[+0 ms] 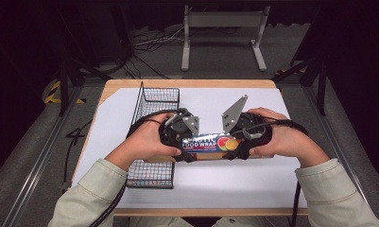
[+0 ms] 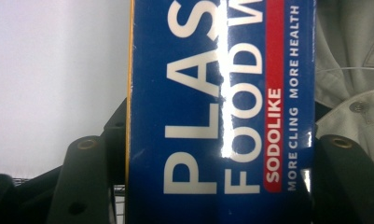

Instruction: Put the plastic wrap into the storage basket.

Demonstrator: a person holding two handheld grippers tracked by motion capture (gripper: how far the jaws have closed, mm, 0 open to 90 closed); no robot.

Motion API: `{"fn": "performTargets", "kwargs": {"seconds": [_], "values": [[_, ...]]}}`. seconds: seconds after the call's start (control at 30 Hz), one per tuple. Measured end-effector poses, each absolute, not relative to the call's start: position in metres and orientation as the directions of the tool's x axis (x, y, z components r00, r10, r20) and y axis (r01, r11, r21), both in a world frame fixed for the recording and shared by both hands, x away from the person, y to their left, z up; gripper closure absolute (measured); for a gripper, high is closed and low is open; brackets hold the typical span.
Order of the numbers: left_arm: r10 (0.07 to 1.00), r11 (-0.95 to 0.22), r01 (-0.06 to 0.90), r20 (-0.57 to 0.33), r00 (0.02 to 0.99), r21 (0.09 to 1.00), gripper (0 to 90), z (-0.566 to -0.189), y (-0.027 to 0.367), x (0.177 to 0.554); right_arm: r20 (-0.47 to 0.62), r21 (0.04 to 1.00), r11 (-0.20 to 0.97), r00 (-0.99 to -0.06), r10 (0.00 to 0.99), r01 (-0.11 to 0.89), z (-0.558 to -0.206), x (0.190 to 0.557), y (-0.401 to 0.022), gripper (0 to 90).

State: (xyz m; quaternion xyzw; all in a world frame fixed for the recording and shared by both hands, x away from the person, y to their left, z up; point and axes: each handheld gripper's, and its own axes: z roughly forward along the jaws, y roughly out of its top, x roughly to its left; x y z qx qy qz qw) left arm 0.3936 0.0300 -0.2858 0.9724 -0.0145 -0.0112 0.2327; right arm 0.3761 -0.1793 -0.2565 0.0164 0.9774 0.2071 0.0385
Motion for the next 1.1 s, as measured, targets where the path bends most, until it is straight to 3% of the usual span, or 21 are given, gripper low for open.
{"fn": "performTargets", "kwargs": {"seconds": [0.1,0.3,0.5,0.7,0.9,1.1], "values": [[-0.03,-0.893,-0.024,-0.007,1.0,0.45,40.1,-0.285,0.03,0.393,-0.066,0.413,0.911,-0.997,0.05,0.019,-0.257,0.378,-0.181,36.5],[-0.021,-0.891,-0.012,-0.015,1.0,0.454,40.3,-0.283,0.032,0.394,-0.087,0.423,0.906,-0.994,0.062,0.019,-0.257,0.378,-0.186,23.0],[-0.01,-0.891,-0.001,-0.019,1.0,0.455,40.2,-0.28,0.029,0.395,-0.114,0.575,0.818,-0.991,0.074,-0.005,-0.235,0.373,-0.196,19.4],[0.061,-0.905,0.068,-0.029,0.998,0.42,40.2,-0.278,0.029,0.406,-0.145,0.684,0.73,-0.98,0.137,0.001,-0.225,0.37,-0.209,19.5],[0.115,-0.895,0.118,-0.034,0.993,0.43,40.2,-0.278,0.031,0.419,-0.15,0.701,0.713,-0.974,0.167,0.014,-0.227,0.367,-0.218,19.2],[0.223,-0.861,0.212,-0.03,0.974,0.462,40.0,-0.277,0.034,0.434,-0.14,0.74,0.672,-0.972,0.188,0.023,-0.238,0.36,-0.229,19.9]]}}
